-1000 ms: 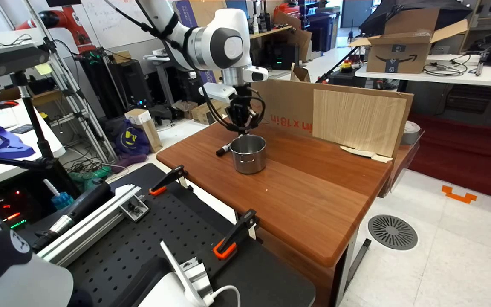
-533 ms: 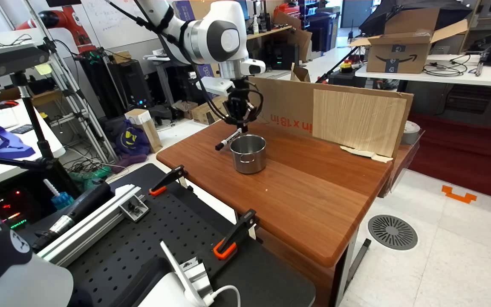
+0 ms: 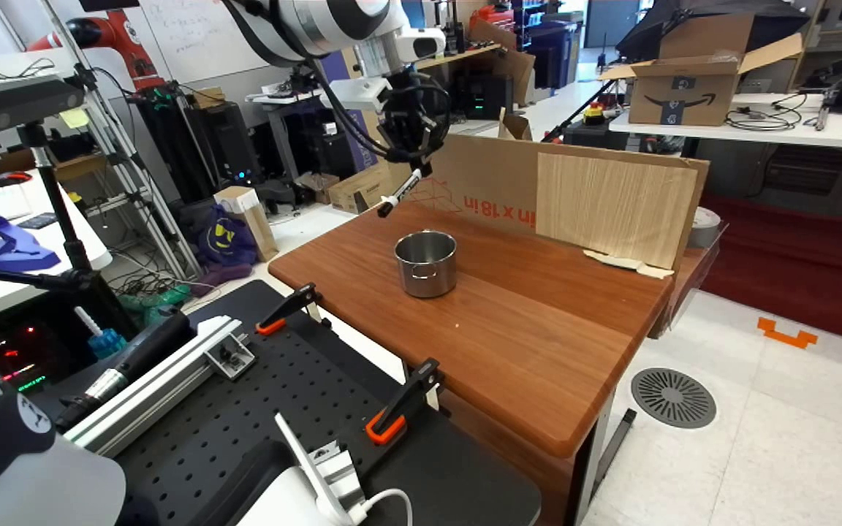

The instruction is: Put the marker in the pot

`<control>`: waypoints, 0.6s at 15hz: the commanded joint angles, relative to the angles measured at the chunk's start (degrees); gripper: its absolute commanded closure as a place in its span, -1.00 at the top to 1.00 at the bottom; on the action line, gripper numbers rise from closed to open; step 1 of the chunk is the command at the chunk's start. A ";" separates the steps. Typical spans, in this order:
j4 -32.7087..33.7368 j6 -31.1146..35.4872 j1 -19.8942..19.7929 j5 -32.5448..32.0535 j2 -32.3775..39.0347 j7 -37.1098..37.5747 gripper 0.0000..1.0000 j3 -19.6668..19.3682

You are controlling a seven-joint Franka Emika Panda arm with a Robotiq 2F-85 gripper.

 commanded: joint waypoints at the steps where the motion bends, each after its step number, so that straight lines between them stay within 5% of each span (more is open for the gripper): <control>1: -8.30 7.79 1.24 -6.72 -6.76 5.70 -0.90 -2.86; 9: -17.15 25.36 3.39 -37.95 -13.35 33.19 -0.90 -16.38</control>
